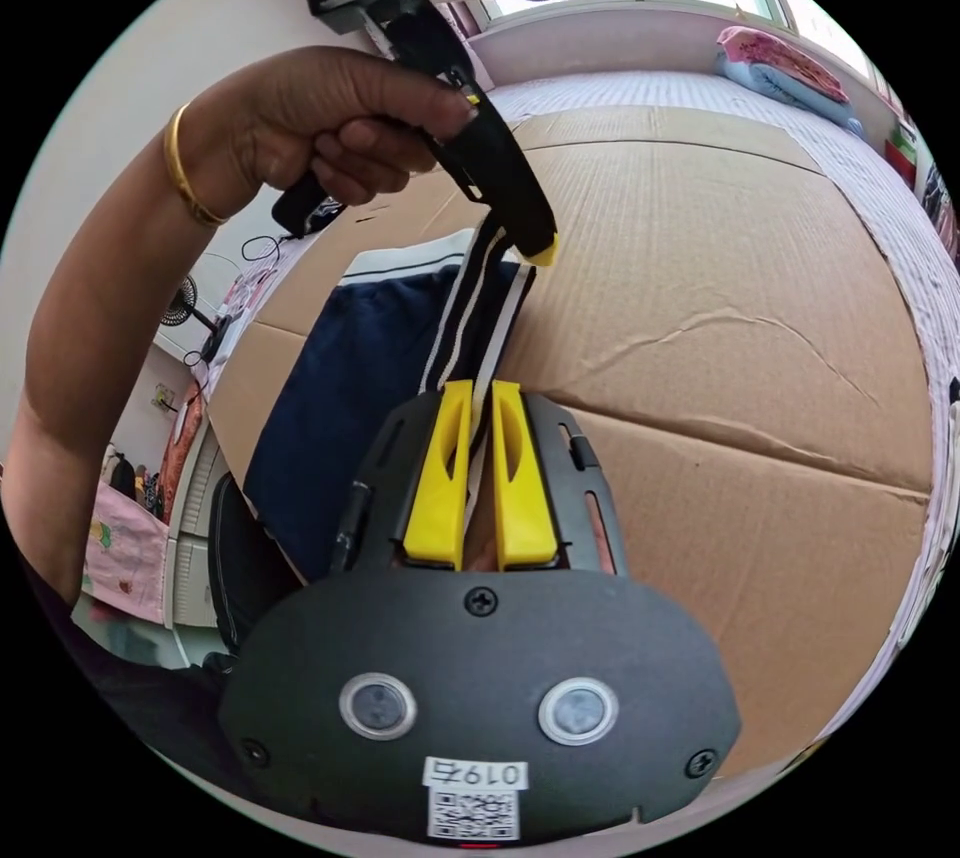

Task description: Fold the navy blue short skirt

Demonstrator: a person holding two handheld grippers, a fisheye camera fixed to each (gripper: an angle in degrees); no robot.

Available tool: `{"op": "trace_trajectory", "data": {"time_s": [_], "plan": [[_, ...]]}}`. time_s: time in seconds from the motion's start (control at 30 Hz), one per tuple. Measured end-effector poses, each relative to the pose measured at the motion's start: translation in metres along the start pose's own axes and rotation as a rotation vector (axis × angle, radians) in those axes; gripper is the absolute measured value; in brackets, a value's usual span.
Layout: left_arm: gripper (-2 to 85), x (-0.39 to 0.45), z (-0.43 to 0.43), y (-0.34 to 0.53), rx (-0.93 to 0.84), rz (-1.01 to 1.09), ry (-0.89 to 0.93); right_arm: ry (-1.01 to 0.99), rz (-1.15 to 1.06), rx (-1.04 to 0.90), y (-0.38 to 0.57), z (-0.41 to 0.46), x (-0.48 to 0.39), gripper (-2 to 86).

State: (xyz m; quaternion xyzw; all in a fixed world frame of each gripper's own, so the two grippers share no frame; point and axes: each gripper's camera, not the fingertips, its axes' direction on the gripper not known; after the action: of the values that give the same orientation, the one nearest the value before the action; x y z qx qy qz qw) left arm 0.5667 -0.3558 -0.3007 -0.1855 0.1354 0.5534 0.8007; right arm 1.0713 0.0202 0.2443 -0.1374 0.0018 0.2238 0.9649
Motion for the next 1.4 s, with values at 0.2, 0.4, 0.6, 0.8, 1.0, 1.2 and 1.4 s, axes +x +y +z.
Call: {"op": "trace_trajectory", "data": {"time_s": [0.2, 0.4, 0.6, 0.8, 1.0, 1.2, 1.4], "plan": [[0.5, -0.015, 0.022, 0.003, 0.039, -0.056, -0.023, -0.014, 0.032, -0.011, -0.003, -0.002, 0.014, 3.8], [0.6, -0.029, 0.050, 0.013, 0.036, -0.063, -0.004, -0.051, 0.058, -0.015, -0.006, -0.007, 0.029, 3.6], [0.9, -0.040, 0.060, 0.042, 0.100, -0.051, 0.009, -0.029, 0.016, 0.020, -0.009, -0.024, 0.030, 5.2], [1.4, -0.068, 0.065, 0.090, 0.238, -0.100, 0.100, -0.140, 0.021, 0.133, -0.009, -0.068, 0.056, 7.3], [1.2, -0.060, 0.114, 0.126, 0.170, -0.013, 0.100, -0.051, 0.016, 0.022, -0.023, -0.033, 0.046, 7.3], [1.0, -0.040, 0.179, 0.150, 0.075, 0.032, 0.022, -0.086, 0.042, -0.014, -0.034, -0.012, 0.051, 2.9], [0.7, -0.041, 0.236, 0.184, 0.064, 0.010, 0.031, -0.124, 0.086, -0.013, -0.045, -0.003, 0.060, 0.9]]}}
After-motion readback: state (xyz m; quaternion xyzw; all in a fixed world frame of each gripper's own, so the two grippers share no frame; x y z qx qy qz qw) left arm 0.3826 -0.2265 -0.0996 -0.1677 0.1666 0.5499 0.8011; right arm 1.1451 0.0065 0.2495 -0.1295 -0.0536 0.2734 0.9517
